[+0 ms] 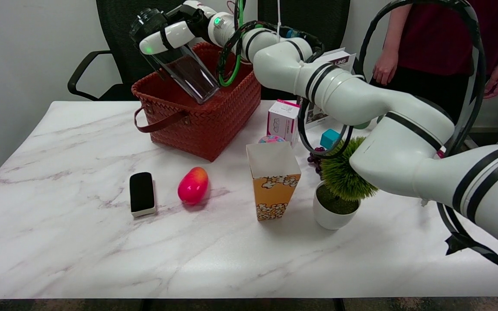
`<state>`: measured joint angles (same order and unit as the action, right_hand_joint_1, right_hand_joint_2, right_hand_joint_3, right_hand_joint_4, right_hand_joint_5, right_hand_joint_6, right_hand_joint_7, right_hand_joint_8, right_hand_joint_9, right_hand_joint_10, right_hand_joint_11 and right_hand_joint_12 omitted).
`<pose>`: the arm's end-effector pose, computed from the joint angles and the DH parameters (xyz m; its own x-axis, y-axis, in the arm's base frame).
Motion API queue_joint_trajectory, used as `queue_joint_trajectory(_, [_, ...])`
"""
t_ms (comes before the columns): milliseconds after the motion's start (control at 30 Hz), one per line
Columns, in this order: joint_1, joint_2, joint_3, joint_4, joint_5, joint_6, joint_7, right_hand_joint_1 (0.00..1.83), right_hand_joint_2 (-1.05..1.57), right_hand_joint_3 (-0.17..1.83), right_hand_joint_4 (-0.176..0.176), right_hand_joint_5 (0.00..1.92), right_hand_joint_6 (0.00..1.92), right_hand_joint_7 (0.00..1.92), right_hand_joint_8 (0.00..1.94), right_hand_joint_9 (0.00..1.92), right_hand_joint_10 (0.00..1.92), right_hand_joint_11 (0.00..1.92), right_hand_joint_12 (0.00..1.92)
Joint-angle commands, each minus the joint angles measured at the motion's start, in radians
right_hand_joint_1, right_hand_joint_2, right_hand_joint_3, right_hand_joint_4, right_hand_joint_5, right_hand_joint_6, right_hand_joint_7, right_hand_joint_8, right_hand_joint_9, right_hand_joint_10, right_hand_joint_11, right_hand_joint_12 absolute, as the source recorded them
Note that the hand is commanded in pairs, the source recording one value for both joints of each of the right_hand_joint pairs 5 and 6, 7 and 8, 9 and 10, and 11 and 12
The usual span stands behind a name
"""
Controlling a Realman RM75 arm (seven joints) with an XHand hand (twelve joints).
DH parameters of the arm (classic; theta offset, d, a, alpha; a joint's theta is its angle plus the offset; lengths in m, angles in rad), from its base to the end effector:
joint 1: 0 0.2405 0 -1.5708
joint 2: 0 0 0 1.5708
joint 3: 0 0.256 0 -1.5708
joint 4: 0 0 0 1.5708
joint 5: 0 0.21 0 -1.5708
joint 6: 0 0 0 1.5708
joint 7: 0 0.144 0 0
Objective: Place the black water bottle into the brown storage basket.
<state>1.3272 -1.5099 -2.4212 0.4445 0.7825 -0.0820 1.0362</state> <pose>-0.0546 -0.5888 0.1619 0.5522 -0.2353 0.7998 -0.8332 -0.1228 0.5391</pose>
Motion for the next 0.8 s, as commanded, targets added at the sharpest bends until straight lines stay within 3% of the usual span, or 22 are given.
queue_joint_trajectory(33, [-0.012,0.014,0.005,0.002,0.002,0.012,-0.004,1.24,1.07,1.14,0.0,0.99,0.99,1.01,1.01,0.32,0.32,0.22,0.22])
queue_joint_trajectory(367, [-0.017,0.03,0.003,0.012,0.002,0.018,-0.004,1.24,1.03,1.19,0.0,0.98,0.98,0.93,0.93,0.29,0.29,0.13,0.13])
queue_joint_trajectory(500, [-0.022,0.035,0.006,0.019,0.002,0.018,-0.004,1.29,1.02,1.16,0.0,0.85,0.85,0.81,0.81,0.26,0.26,0.09,0.09])
queue_joint_trajectory(800, [-0.044,0.059,0.007,0.057,0.002,0.019,-0.004,1.32,0.88,1.25,0.0,0.77,0.77,0.61,0.61,0.24,0.24,0.05,0.05])
